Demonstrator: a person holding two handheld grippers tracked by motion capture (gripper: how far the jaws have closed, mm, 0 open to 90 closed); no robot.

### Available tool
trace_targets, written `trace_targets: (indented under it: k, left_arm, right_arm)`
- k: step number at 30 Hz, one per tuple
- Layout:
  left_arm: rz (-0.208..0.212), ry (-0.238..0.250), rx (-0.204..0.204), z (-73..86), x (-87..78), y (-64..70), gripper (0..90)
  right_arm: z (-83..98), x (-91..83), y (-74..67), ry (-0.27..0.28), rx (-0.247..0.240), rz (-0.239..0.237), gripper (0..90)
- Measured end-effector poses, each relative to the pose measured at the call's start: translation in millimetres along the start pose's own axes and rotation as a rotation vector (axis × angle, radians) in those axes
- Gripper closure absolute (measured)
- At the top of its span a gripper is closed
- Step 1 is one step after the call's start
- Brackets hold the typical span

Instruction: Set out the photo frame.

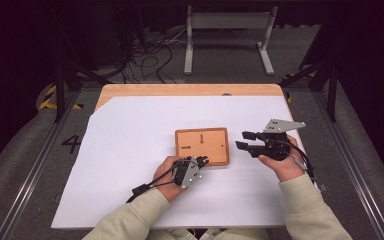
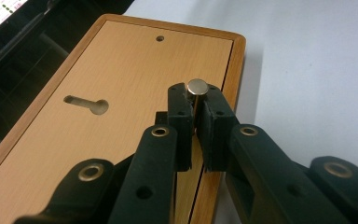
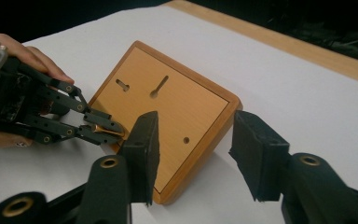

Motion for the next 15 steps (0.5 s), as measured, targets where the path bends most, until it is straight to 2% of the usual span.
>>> trace_targets:
  k: [1, 2, 3, 5, 9, 10, 15]
  left_arm:
    - [0.001, 0.000, 0.001, 0.1, 0.0, 0.3, 84.1]
    - [0.001, 0.000, 0.001, 0.1, 0.0, 0.3, 84.1]
    - [0.002, 0.000, 0.002, 0.1, 0.0, 0.4, 84.1]
    - [0.003, -0.003, 0.008, 0.1, -0.4, 0.6, 84.2]
    - [0.006, 0.000, 0.008, 0.2, -0.4, 0.7, 84.1]
    - [0.006, 0.000, 0.008, 0.2, -0.4, 0.6, 84.1]
    - [0.007, 0.003, 0.007, 0.2, -0.1, 0.1, 84.1]
  right_arm:
    - [-4.0, 7.2, 2.2, -0.028, -0.007, -0.002, 47.1]
    - [-6.0, 12.2, 3.6, -0.050, 0.000, -0.004, 47.1]
    - [-6.0, 12.2, 3.6, -0.050, 0.000, -0.004, 42.4]
    - [-9.3, 28.1, 10.0, -0.126, 0.019, -0.002, 32.8]
    - [-10.6, 41.8, 16.4, -0.169, 0.045, -0.018, 30.9]
    - [-11.7, 49.2, 20.0, -0.202, 0.066, -0.031, 29.7]
    - [-17.8, 60.7, 25.1, -0.228, 0.077, -0.053, 28.9]
Point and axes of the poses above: each handheld gripper's, and its own axes: x roughly forward along the jaws, z roughly out of its underside, y roughly to its right, the point moved 2 cm from there along x, roughly forward along the jaws, and after that the axes turned 4 degrees about z, right-handed, at the moved point
